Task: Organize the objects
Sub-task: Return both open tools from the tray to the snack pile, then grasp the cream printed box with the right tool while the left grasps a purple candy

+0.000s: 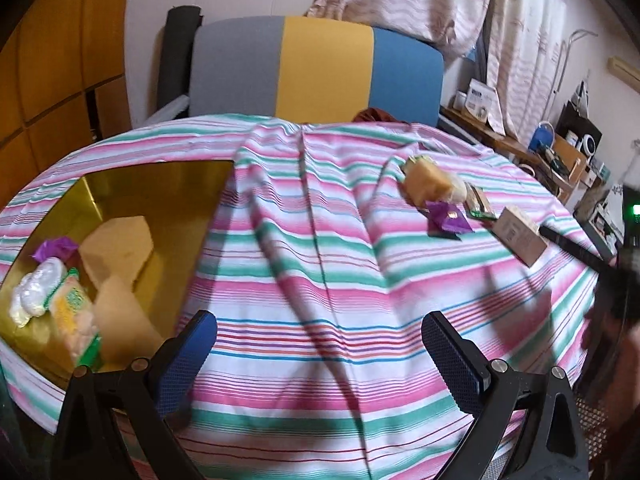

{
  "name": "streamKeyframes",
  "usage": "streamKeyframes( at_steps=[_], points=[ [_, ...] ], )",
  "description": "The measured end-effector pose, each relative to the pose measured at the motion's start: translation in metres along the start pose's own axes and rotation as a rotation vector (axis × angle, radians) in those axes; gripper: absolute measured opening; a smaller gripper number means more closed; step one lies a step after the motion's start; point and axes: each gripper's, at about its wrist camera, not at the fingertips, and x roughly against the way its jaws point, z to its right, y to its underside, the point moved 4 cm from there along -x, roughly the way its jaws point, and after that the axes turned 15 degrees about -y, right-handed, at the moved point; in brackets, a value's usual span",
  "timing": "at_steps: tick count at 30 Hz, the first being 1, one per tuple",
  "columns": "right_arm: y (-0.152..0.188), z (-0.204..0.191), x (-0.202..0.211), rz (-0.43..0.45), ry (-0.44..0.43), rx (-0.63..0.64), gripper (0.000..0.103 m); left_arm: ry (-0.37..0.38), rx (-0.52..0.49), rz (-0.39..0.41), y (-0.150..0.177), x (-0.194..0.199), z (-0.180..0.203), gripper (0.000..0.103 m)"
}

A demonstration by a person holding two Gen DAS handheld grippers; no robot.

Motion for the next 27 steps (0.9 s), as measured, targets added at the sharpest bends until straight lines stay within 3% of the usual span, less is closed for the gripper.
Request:
streamKeyframes(
  at_steps=[4, 9, 13, 16, 20, 22, 23, 24, 27],
  points=[
    [-0.015, 0.032, -0.016, -0.021, -0.016, -0.035, 0.077, 0.004, -0.019, -0.014, 0.002, -0.003, 0.010, 0.103],
    [-0.009, 0.063, -0.041, -0.100, -0.058, -0.117, 0.077, 0.001, -0.041, -0.024, 0.001, -0.005, 0.021, 0.103],
    [0.000, 0.053, -0.044, -0.093, -0.136, -0.127, 0.077, 0.005, -0.053, -0.023, -0.003, -0.009, 0.029, 0.103],
    [0.005, 0.035, -0.047, -0.099, -0.140, -0.046, 0.077, 0.017, -0.060, -0.029, -0.007, -0.013, 0.040, 0.103],
    [0.006, 0.013, -0.056, -0.104, -0.076, 0.062, 0.077, 0.027, -0.082, -0.029, -0.013, -0.018, 0.058, 0.103],
    [0.005, 0.014, -0.064, -0.105, -0.078, 0.032, 0.075, 0.025, -0.093, -0.025, -0.017, -0.020, 0.067, 0.103],
    [0.005, 0.016, -0.066, -0.101, -0.098, -0.006, 0.071, 0.026, -0.096, -0.021, -0.020, -0.021, 0.072, 0.103],
    [0.006, 0.020, -0.068, -0.103, -0.106, -0.048, 0.060, 0.032, -0.100, -0.022, -0.023, -0.022, 0.077, 0.103],
    [0.011, 0.032, -0.075, -0.100, -0.131, -0.161, 0.057, 0.044, -0.100, -0.018, -0.032, -0.024, 0.089, 0.103]
  ],
)
